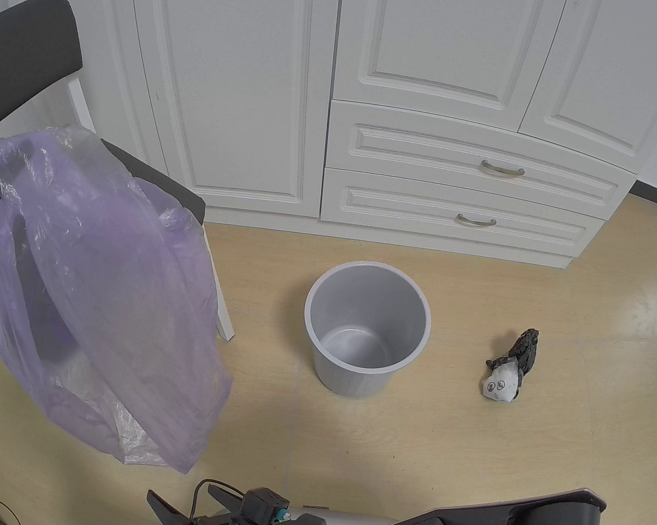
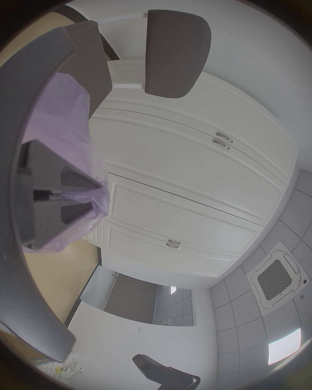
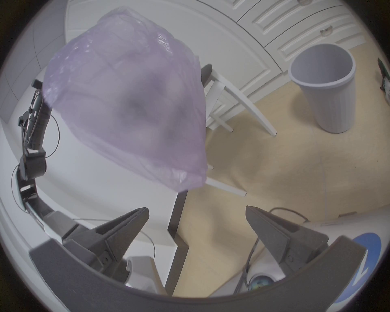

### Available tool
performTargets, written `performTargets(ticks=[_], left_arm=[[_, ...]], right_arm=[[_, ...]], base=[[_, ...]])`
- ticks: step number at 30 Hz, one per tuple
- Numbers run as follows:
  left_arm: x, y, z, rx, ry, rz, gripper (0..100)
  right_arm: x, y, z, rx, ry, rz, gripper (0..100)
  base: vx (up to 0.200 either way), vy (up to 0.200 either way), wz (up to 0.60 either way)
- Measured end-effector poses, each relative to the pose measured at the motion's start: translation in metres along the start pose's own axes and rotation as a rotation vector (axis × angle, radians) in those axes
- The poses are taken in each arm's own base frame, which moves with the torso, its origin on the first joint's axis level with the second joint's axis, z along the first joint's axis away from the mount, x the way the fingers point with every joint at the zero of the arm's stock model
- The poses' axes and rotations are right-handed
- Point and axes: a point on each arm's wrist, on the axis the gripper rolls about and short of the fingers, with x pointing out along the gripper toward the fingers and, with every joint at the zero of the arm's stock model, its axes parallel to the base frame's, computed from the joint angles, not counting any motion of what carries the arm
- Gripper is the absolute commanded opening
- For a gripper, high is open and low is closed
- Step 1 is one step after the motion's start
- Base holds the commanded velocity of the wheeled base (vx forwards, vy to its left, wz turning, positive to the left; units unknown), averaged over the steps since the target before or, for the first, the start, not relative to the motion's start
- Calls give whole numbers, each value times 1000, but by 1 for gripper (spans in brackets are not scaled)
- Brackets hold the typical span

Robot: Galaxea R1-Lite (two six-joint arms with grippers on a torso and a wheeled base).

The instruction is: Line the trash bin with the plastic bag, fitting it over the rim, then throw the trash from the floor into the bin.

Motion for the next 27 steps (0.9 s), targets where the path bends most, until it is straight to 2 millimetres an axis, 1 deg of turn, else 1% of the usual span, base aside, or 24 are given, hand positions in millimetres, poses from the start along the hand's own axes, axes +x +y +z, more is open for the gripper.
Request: performTargets(ticks=[6, 9, 15, 18, 22, 27], left_arm=[[0, 0, 0, -2, 2, -3, 0], [0, 0, -1, -3, 5, -4, 0], [1, -1, -3, -4, 12, -5, 0], [1, -1, -3, -5, 14, -7, 0], [1, -1, -3, -5, 14, -9, 0], [1, -1, 1, -6, -22, -11, 0]], right_arm=[[19, 1, 8, 18, -129, -34, 100], [28, 1, 8, 24, -168, -58, 100], [44, -5, 5, 19, -217, -149, 100], [55, -10, 7, 12, -258, -230, 100], [71, -18, 17, -3, -323, -351, 100], [78, -36, 43, -32, -388, -406, 100]], base=[[0, 0, 0], [0, 0, 0], [0, 0, 0], [0, 0, 0], [0, 0, 0], [0, 0, 0]])
